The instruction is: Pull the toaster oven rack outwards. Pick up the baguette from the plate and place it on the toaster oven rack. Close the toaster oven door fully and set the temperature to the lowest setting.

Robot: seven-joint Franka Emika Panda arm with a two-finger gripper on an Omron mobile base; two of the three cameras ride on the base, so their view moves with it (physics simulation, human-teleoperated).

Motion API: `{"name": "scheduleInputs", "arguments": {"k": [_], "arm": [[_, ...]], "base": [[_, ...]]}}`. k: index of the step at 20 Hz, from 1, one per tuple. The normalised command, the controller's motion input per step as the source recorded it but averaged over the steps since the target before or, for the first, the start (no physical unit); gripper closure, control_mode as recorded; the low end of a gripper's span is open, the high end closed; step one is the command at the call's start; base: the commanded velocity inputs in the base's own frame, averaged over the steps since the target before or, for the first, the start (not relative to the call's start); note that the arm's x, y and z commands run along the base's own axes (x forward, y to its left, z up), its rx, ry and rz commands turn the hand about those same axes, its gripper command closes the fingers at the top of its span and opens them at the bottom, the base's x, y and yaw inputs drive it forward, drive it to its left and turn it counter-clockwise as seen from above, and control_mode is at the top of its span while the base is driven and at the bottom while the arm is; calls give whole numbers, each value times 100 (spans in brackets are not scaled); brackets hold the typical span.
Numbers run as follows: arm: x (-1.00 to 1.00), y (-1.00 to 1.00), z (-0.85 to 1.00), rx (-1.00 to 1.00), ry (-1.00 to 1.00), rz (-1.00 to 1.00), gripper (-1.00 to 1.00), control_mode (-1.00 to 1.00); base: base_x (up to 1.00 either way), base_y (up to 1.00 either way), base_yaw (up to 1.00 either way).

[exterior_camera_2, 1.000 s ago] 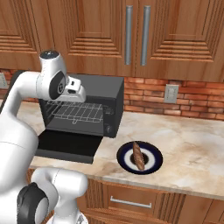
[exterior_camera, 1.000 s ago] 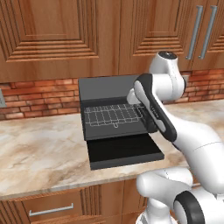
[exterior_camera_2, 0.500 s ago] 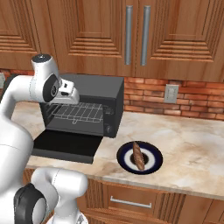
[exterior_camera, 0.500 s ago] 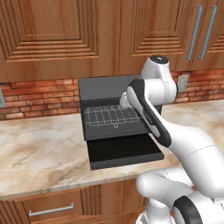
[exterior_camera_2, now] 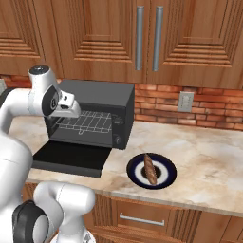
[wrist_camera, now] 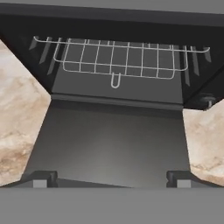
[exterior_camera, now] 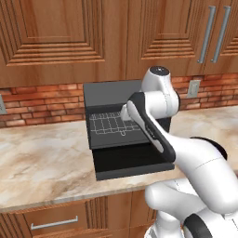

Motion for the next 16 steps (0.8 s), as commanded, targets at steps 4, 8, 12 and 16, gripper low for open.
{"name": "scheduleInputs", "arguments": {"k": [4, 8, 12, 16], "arm": [[0, 1, -30, 0, 0, 0, -100, -100], [0, 0, -28, 0, 0, 0, -100, -100], [0, 0, -25, 0, -2, -1, -100, -100], [0, 0, -23, 0, -7, -2, -100, -100]], "base": [[0, 0, 0], [0, 0, 0], [0, 0, 0], [0, 0, 0]]}}
